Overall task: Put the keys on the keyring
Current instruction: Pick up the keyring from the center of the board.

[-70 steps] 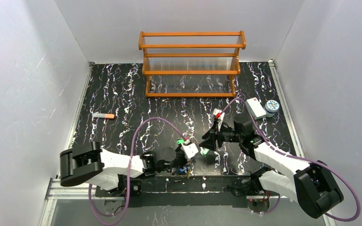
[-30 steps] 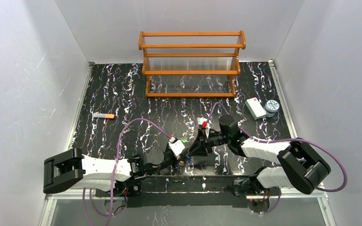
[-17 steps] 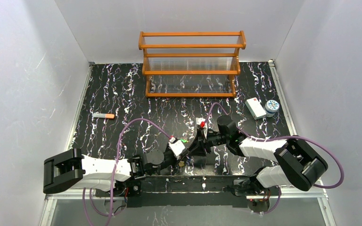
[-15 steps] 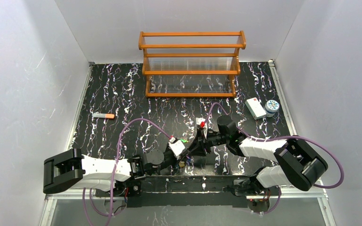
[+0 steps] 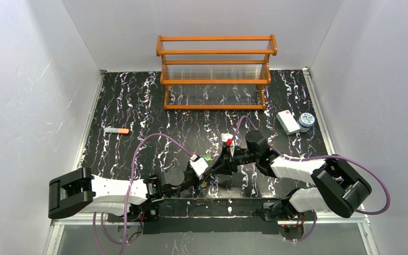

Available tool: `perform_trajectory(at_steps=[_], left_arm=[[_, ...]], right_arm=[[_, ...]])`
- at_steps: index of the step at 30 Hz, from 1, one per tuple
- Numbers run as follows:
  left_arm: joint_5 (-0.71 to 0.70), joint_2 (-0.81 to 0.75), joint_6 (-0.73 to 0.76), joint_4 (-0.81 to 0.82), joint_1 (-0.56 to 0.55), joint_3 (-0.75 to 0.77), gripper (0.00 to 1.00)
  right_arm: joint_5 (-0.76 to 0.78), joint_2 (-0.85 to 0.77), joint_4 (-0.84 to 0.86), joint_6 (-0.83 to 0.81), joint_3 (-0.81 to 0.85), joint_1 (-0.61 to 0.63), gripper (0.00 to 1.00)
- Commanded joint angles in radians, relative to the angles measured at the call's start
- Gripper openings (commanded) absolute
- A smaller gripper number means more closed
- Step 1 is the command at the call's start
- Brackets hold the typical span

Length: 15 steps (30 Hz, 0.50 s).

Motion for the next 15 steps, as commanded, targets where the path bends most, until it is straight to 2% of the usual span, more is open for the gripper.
perform_trajectory(at_steps=[1, 7, 13, 14, 15], left_arm=[[-0.002, -0.035, -0.001, 0.054, -0.004, 0.012, 0.0], [-0.004, -0.035, -0.003, 0.061, -0.004, 0.01, 0.0], [-0.019, -0.048, -0.008, 0.067, -0.004, 0.003, 0.0], [-0.021, -0.051, -0.008, 0.067, -0.004, 0.001, 0.0], [-0.022, -0.054, -0.008, 0.067, -0.004, -0.001, 0.0]], right_arm=[[-0.046, 0.003, 0.102, -0.023, -0.014, 0.003, 0.34], [-0.087, 0.028, 0.165, -0.008, -0.032, 0.003, 0.33], [-0.097, 0.039, 0.147, -0.03, -0.028, 0.003, 0.19], [-0.095, 0.037, 0.137, -0.037, -0.026, 0.003, 0.14], [-0.093, 0.034, 0.129, -0.042, -0.025, 0.002, 0.04]])
